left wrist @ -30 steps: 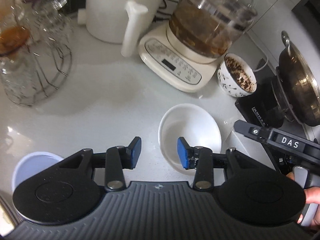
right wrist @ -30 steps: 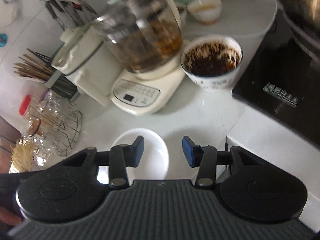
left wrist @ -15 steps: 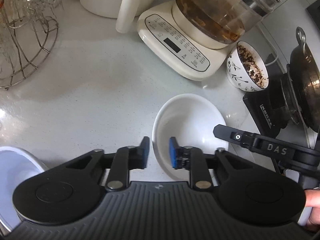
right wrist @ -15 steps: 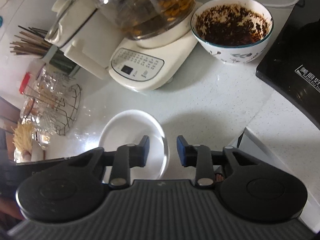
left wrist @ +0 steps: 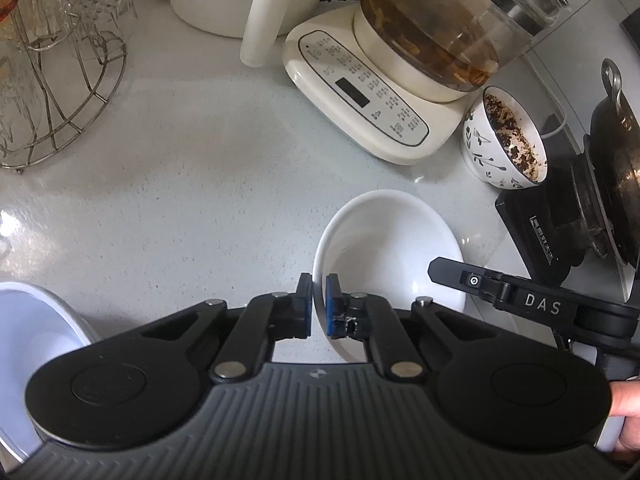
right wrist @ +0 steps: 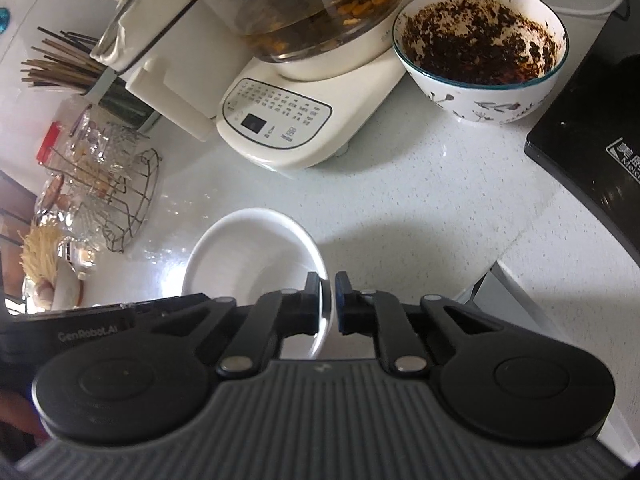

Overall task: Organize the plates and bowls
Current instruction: 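Lift the white ceramic bowl with both grippers, then lower the white ceramic bowl into the nested plastic bowls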

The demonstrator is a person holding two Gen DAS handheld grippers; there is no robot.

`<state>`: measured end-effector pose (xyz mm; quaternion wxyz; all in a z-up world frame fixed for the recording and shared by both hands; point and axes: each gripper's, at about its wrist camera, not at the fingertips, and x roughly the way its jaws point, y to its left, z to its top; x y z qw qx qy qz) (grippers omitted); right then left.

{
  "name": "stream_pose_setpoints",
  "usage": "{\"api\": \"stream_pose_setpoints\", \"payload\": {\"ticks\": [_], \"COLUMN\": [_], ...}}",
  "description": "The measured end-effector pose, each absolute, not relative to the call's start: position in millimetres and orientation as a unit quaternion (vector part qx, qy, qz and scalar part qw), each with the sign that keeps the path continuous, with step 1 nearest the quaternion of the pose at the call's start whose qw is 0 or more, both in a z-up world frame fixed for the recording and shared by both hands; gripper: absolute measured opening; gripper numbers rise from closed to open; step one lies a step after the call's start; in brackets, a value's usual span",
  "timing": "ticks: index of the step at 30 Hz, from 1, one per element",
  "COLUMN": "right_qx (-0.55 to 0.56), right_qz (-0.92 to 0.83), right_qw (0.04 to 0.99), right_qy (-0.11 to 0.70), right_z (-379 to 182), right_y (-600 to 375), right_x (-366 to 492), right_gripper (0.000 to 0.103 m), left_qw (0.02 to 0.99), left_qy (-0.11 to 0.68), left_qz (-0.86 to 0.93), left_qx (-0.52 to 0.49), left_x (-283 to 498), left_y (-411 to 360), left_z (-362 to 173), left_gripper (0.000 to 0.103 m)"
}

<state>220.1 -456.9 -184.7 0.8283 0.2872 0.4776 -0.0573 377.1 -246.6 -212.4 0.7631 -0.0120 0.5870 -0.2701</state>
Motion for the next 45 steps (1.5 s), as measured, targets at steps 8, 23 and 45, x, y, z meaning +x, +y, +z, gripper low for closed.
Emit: {"api": "stream_pose_setpoints", "payload": {"ticks": [8,23,45], "right_qx": [0.287,0.288,0.244], "right_qz": [-0.047,-0.037,0.073], "right_qw": [0.834,0.857,0.876], "right_qy": [0.47,0.426,0.411], "right_z": [-180,-137,-86], "right_y": [-453,-429,-336], "right_x": [221,201,220], "right_gripper": [0.009,0.009,0.01], "left_qw": [0.768,0.778,0.829], "left_qy": [0.581,0.559,0.5], "left_qz": [-0.27,-0.285,-0.219], "left_qx": [-0.019,-0.036,-0.118], "left_x": [376,368,326], "left_y": [-238,-208,-76], "left_z": [-206,-161,-96], "left_gripper": [0.006,0.006,0.006]}}
